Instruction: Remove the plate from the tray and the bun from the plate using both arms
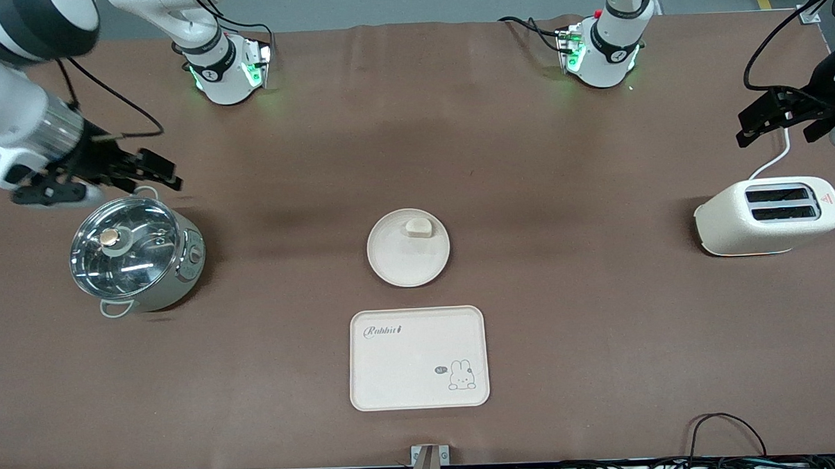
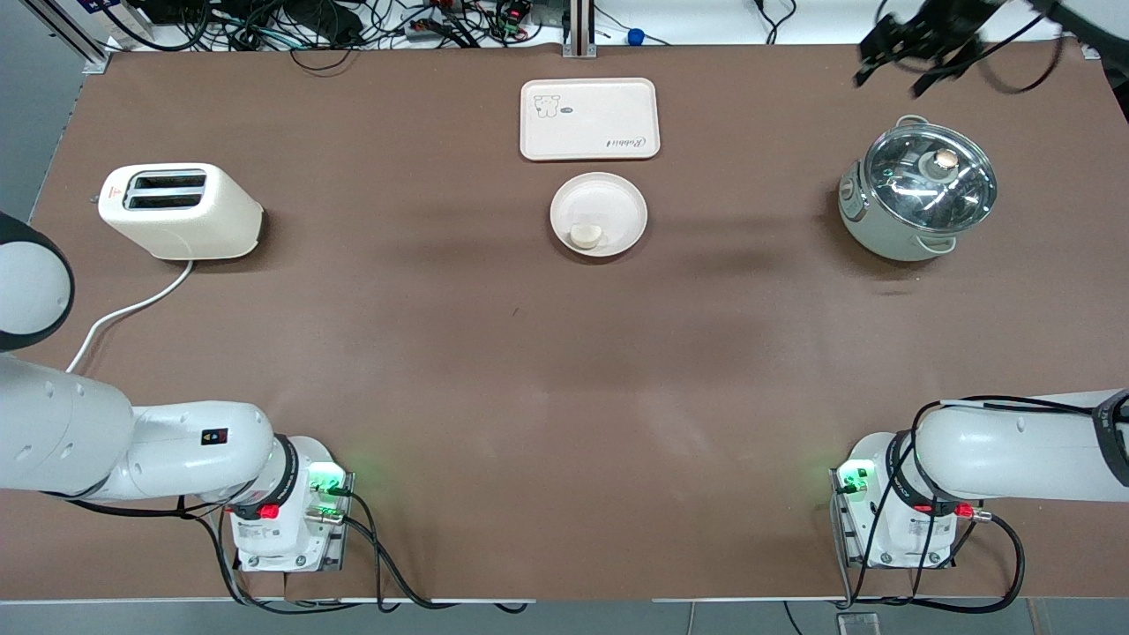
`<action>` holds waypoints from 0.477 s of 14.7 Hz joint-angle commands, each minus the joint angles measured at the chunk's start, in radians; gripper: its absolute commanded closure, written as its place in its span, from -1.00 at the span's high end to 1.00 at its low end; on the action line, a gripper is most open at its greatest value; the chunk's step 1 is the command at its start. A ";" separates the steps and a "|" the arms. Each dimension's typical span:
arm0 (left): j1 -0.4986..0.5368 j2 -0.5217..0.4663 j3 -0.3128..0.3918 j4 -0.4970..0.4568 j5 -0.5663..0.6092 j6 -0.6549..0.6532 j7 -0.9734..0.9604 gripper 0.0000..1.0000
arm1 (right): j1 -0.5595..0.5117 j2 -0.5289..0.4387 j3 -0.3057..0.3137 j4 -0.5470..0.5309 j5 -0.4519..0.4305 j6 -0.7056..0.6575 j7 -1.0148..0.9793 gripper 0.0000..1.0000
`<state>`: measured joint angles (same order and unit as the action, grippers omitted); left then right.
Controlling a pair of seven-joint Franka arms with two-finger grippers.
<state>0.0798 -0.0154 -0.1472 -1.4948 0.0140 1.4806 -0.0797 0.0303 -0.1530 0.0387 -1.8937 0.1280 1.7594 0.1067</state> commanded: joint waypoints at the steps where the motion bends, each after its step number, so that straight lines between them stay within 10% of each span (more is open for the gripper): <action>1: 0.003 -0.009 -0.006 0.001 0.021 -0.019 0.014 1.00 | -0.020 0.012 0.020 0.126 -0.128 -0.052 -0.001 1.00; 7: 0.005 -0.009 -0.005 0.008 0.021 -0.019 0.012 1.00 | -0.092 0.093 0.013 0.326 -0.127 -0.126 -0.004 1.00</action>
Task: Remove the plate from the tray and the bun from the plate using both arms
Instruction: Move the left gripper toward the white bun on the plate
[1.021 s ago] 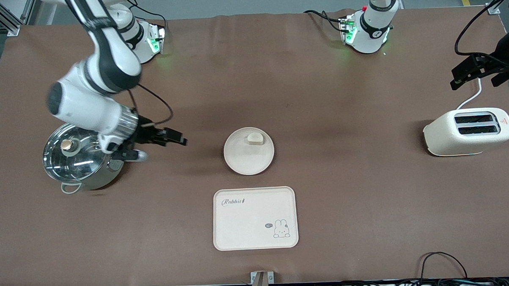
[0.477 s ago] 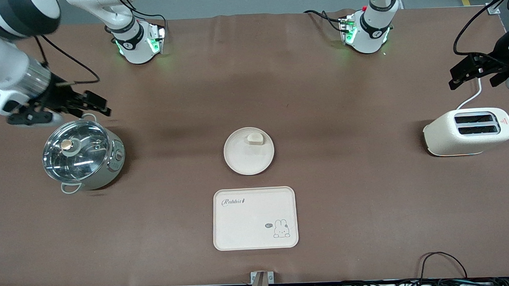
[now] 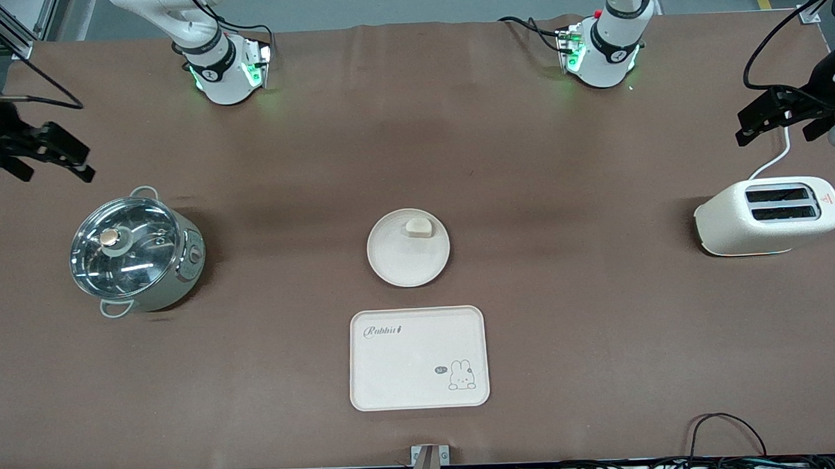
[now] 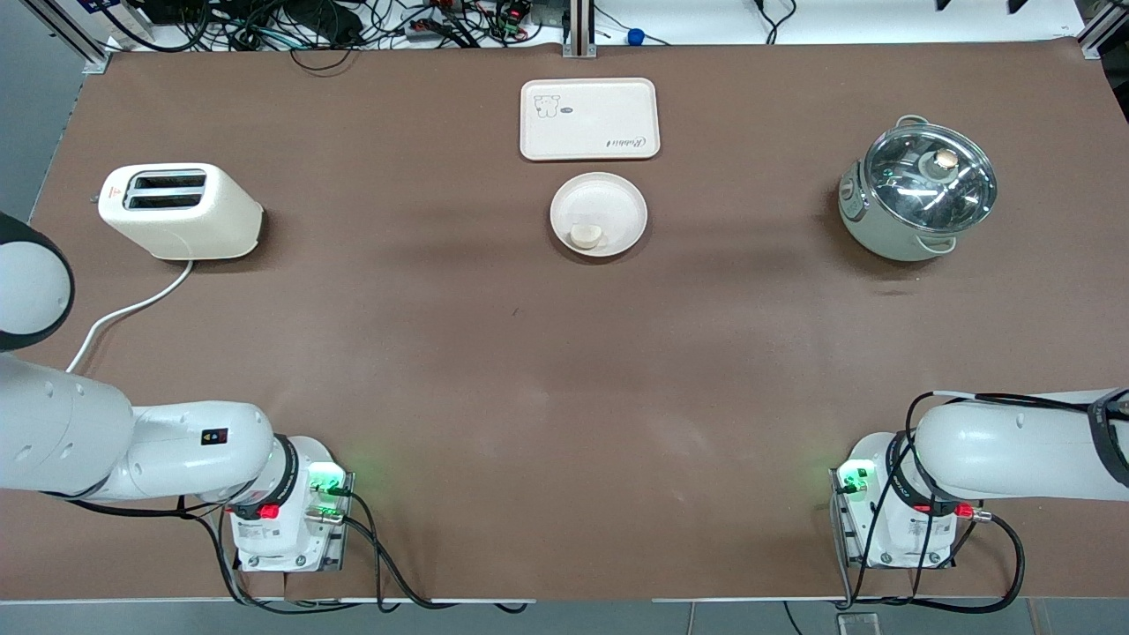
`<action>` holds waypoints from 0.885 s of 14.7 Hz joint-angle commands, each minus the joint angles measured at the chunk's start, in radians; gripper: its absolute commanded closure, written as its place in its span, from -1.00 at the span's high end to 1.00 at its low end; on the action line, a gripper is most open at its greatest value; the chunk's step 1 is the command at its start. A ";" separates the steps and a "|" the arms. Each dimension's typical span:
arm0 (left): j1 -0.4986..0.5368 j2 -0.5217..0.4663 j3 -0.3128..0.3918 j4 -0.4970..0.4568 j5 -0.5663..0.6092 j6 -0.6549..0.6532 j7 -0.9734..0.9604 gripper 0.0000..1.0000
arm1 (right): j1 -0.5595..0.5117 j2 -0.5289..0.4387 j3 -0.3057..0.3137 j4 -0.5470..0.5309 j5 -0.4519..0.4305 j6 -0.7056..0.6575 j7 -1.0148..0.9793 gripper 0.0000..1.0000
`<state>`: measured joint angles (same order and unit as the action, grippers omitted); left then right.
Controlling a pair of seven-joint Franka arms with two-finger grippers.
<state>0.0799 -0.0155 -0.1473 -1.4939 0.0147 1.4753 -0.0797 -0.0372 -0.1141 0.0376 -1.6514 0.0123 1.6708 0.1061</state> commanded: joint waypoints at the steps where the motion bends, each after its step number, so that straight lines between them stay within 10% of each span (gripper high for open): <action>1: 0.004 -0.009 -0.005 0.009 0.022 -0.013 0.011 1.00 | -0.029 0.077 0.013 0.108 -0.011 -0.046 -0.003 1.00; 13: 0.001 -0.008 -0.021 0.027 0.053 -0.049 0.012 1.00 | -0.038 0.129 0.015 0.148 -0.009 -0.059 -0.002 1.00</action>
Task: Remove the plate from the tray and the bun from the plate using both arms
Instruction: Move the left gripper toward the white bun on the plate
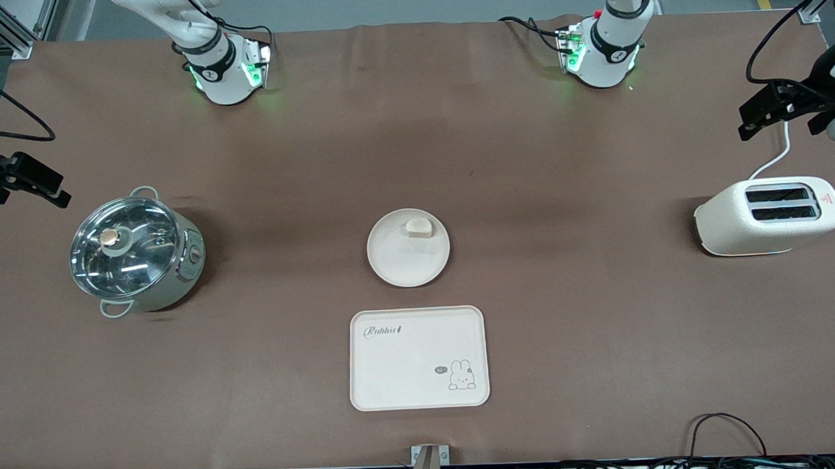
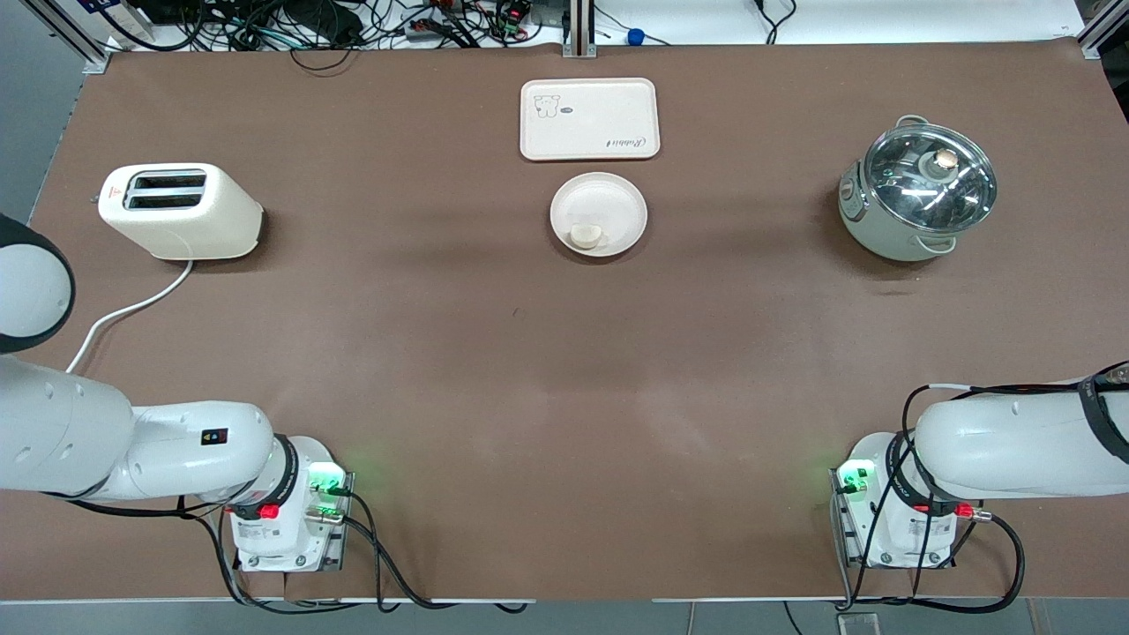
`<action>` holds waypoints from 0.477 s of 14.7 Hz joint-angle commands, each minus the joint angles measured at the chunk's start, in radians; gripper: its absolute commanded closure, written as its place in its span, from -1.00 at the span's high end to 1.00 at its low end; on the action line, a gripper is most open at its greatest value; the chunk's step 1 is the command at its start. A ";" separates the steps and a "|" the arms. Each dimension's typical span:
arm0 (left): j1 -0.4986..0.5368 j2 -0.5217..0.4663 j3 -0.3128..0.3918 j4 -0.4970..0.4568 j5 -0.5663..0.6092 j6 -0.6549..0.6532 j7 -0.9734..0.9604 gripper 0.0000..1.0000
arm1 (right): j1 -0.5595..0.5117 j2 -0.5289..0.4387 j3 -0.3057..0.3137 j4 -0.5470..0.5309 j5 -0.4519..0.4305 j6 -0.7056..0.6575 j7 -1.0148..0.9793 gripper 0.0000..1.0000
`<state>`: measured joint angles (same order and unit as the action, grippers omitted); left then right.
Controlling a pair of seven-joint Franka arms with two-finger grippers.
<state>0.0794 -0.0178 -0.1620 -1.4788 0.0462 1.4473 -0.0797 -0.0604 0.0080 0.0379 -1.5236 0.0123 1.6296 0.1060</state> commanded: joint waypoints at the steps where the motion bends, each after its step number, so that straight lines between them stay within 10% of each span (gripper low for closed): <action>1: 0.002 -0.005 -0.007 0.014 0.021 -0.021 0.011 1.00 | -0.013 0.007 0.014 0.020 -0.009 -0.019 -0.002 1.00; 7: -0.145 0.151 -0.086 0.005 0.043 0.025 -0.241 1.00 | -0.016 0.007 0.014 0.014 -0.009 -0.028 -0.002 1.00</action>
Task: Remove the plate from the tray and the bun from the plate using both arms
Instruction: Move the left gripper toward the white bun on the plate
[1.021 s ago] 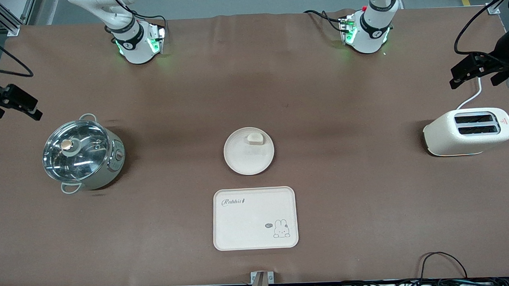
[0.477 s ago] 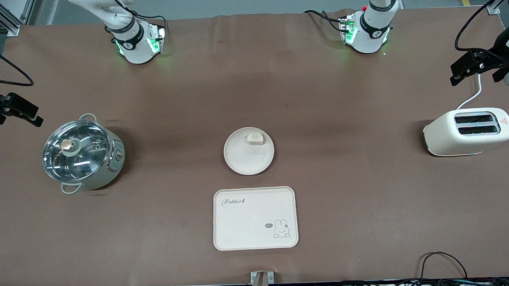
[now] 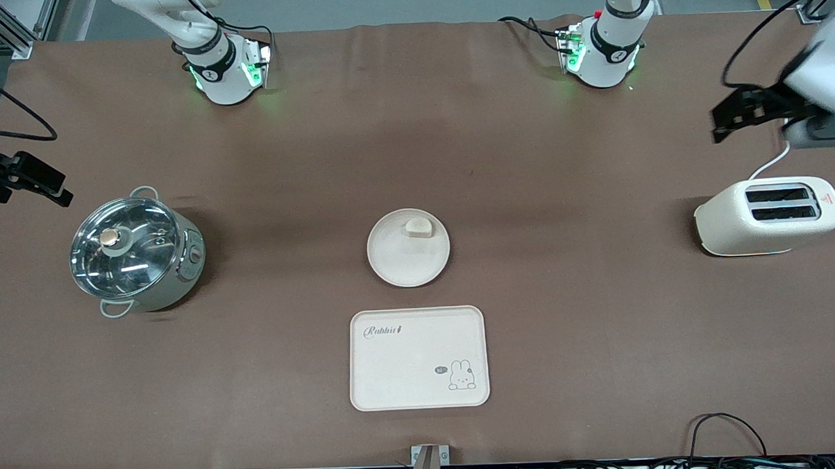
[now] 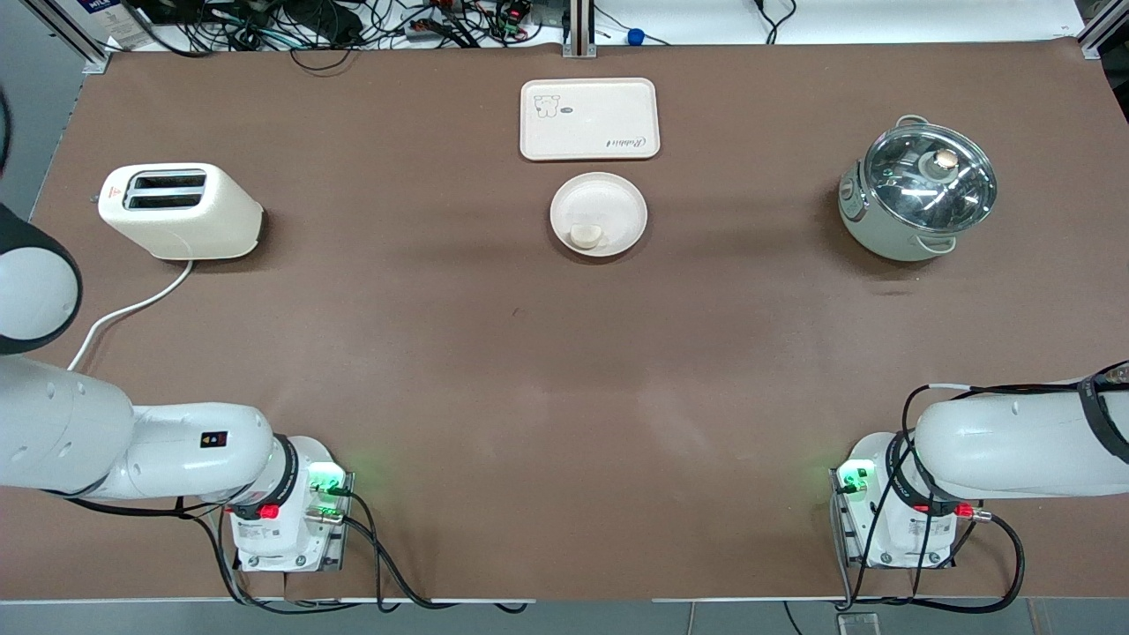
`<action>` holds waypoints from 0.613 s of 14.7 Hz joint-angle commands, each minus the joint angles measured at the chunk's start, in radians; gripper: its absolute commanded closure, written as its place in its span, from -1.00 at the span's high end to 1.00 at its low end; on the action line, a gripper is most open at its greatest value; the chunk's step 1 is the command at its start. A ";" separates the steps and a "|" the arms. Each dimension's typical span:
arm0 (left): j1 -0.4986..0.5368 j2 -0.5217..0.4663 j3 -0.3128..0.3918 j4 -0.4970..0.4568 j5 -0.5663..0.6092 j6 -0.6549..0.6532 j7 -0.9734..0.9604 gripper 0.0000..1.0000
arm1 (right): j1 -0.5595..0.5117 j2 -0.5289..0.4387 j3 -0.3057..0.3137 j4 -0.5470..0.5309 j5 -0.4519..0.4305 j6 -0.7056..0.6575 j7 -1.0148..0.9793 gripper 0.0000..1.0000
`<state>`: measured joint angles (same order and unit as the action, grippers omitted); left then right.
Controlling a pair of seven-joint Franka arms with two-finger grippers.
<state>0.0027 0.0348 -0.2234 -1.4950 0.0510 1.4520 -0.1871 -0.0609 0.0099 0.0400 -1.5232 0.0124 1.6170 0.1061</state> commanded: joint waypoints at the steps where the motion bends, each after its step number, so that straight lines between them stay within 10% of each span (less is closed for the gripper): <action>1: -0.114 0.138 -0.027 0.021 0.041 0.045 -0.228 1.00 | -0.016 0.005 0.012 0.014 -0.009 -0.016 -0.002 1.00; 9: -0.384 0.457 -0.030 0.021 0.032 0.413 -0.959 1.00 | -0.011 0.005 0.012 0.014 -0.009 -0.040 0.006 1.00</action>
<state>-0.3410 0.4296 -0.2538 -1.5031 0.0726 1.8049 -1.0073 -0.0616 0.0112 0.0408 -1.5228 0.0124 1.5927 0.1065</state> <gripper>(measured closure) 0.000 0.000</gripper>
